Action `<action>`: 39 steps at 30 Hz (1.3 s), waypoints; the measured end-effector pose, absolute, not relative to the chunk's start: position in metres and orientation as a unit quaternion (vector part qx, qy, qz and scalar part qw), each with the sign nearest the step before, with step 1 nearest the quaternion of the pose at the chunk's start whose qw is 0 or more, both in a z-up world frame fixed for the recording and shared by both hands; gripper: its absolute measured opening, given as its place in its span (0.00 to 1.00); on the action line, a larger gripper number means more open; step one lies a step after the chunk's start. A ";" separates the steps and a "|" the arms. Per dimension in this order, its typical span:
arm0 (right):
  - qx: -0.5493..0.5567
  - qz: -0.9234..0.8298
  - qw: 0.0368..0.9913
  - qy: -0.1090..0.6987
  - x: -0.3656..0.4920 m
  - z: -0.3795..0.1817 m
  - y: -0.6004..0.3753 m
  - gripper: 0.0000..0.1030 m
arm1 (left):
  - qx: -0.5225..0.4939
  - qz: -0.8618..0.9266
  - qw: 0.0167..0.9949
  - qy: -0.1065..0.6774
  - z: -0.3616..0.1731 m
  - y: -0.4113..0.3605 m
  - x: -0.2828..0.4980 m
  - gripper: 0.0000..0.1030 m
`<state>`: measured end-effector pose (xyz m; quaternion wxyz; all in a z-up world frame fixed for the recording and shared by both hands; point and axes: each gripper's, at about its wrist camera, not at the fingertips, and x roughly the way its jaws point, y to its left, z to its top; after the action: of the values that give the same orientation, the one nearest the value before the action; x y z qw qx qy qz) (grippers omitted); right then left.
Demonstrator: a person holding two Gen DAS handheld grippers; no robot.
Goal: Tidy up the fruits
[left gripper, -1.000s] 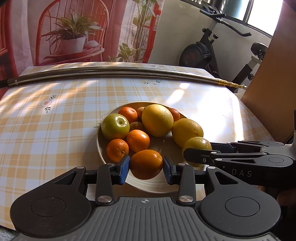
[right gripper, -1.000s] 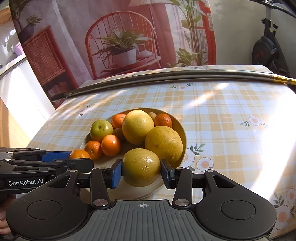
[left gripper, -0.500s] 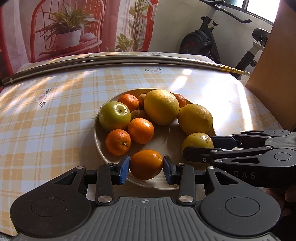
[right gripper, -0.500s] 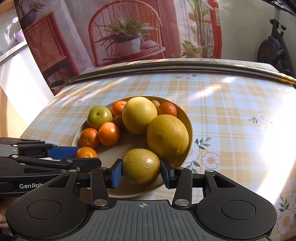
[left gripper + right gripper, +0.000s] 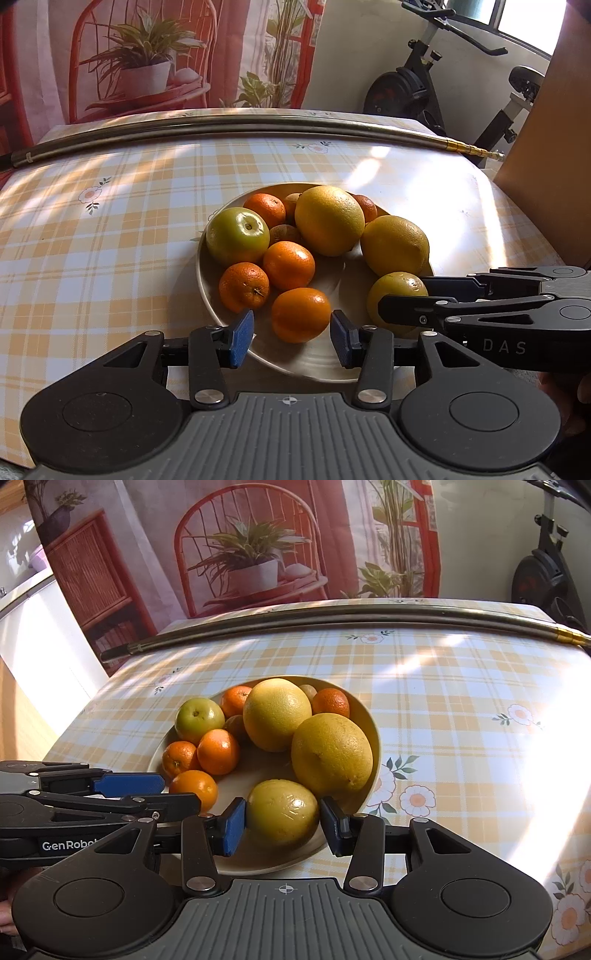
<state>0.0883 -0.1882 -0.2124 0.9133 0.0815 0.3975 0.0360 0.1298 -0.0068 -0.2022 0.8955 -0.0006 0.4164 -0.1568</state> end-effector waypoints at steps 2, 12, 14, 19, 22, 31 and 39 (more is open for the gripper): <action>0.082 0.038 0.915 0.393 0.086 -0.209 -0.188 0.40 | -0.002 -0.155 0.898 0.412 -0.199 -0.006 0.128 0.49; 0.063 0.056 0.950 0.300 0.080 -0.130 -0.193 0.56 | 0.005 -0.128 0.937 0.326 -0.129 0.008 0.120 0.60; 0.056 0.053 0.958 0.276 0.078 -0.105 -0.195 0.61 | 0.014 -0.117 0.947 0.298 -0.108 0.008 0.116 0.71; 0.036 0.039 0.976 0.212 0.066 -0.047 -0.194 0.91 | 0.023 -0.092 0.970 0.226 -0.054 0.010 0.099 0.93; 0.030 0.032 0.983 0.177 0.056 -0.019 -0.195 1.00 | 0.028 -0.072 0.978 0.191 -0.026 0.008 0.089 1.00; 0.030 0.012 0.991 0.131 0.028 0.026 -0.193 1.00 | 0.019 -0.058 0.987 0.145 0.023 -0.006 0.056 1.00; 0.040 0.002 0.991 0.128 0.014 0.030 -0.194 1.00 | 0.005 -0.048 0.990 0.134 0.032 -0.009 0.042 1.00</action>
<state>0.0137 -0.1936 0.0298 0.9910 0.0397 0.1278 0.0022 0.0422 -0.0088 0.0316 0.9898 0.0048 0.1343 -0.0482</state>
